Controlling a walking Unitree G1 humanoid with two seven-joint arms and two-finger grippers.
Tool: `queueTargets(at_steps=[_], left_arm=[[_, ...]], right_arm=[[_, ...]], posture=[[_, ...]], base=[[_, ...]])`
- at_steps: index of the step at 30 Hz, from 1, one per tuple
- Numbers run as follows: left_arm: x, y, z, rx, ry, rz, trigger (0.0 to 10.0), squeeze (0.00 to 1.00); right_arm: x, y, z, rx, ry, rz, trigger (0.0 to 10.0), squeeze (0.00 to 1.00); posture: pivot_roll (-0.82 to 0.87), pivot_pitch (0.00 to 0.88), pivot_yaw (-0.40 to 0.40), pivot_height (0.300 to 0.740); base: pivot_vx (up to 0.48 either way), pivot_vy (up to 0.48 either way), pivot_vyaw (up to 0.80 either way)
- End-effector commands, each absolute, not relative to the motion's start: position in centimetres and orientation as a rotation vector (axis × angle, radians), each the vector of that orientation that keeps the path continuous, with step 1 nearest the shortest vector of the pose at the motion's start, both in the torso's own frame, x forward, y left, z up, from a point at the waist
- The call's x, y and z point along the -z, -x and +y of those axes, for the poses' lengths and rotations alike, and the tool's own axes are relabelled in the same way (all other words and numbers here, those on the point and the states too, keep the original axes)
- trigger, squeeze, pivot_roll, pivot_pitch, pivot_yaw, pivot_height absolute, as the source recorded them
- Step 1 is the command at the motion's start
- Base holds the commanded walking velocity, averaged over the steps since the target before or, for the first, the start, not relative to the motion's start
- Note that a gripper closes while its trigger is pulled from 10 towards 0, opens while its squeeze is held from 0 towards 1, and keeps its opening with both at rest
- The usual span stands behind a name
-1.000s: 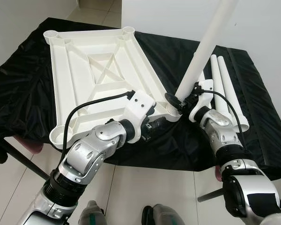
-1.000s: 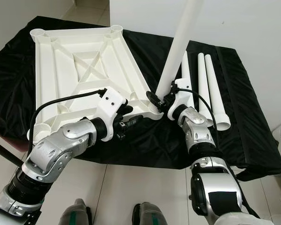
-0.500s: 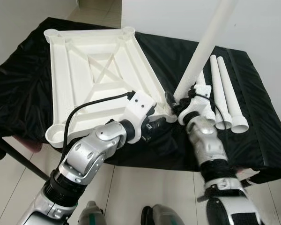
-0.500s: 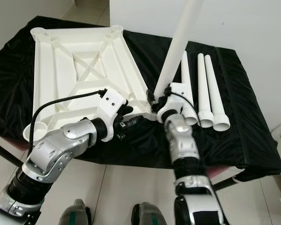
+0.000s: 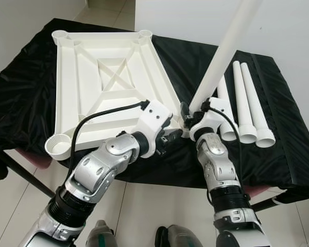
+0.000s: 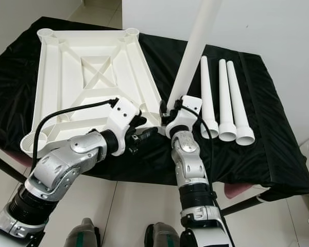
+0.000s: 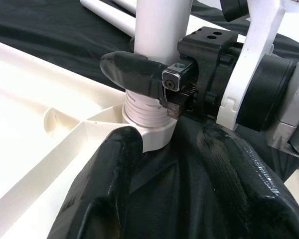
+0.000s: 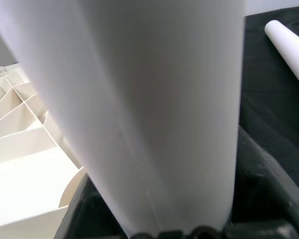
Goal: Building children table
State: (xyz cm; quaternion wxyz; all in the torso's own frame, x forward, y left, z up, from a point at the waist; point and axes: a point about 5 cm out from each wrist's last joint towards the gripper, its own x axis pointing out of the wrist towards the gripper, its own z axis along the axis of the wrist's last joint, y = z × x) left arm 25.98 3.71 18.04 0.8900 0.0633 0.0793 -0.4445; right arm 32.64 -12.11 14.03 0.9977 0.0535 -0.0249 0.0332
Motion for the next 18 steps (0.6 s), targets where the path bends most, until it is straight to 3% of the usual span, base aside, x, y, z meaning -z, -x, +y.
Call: queueTargets(at_steps=[1, 2, 3, 16, 17, 18], left_arm=[[-18.0, -25.7, 3.2, 1.01, -0.134, 0.169, 10.0, 0.0], [-18.0, -25.7, 3.2, 1.01, -0.134, 0.169, 10.0, 0.0], [-18.0, -25.7, 3.2, 1.011, -0.135, 0.169, 10.0, 0.0], [-17.9, -25.8, 3.3, 1.003, -0.138, 0.172, 10.0, 0.0], [-17.9, -25.8, 3.3, 1.0, -0.136, 0.172, 10.0, 0.0], [-17.9, -25.8, 3.3, 1.0, -0.136, 0.172, 10.0, 0.0]], right_arm=[[-14.0, -32.5, -12.7, -0.026, -0.143, -0.044, 10.0, 0.25], [-14.0, -32.5, -12.7, -0.026, -0.143, -0.044, 10.0, 0.25], [-14.1, -32.6, -12.8, -0.04, -0.163, -0.048, 10.0, 1.0], [-14.5, -33.3, -13.7, -0.266, -0.171, -0.047, 10.0, 1.0], [-14.5, -33.5, -14.0, -0.297, -0.151, -0.045, 10.0, 0.0], [-14.5, -33.5, -14.0, -0.297, -0.151, -0.045, 10.0, 0.0]], posture=[[0.01, 0.0, -0.072, 0.74], [0.01, 0.0, -0.072, 0.74], [0.01, 0.0, -0.071, 0.74], [0.01, 0.0, -0.077, 0.74], [0.01, 0.0, -0.078, 0.74], [0.01, 0.0, -0.078, 0.74]], base=[[0.0, 0.0, 0.0], [0.0, 0.0, 0.0], [0.0, 0.0, 0.0], [0.0, 0.0, 0.0], [0.0, 0.0, 0.0], [0.0, 0.0, 0.0]])
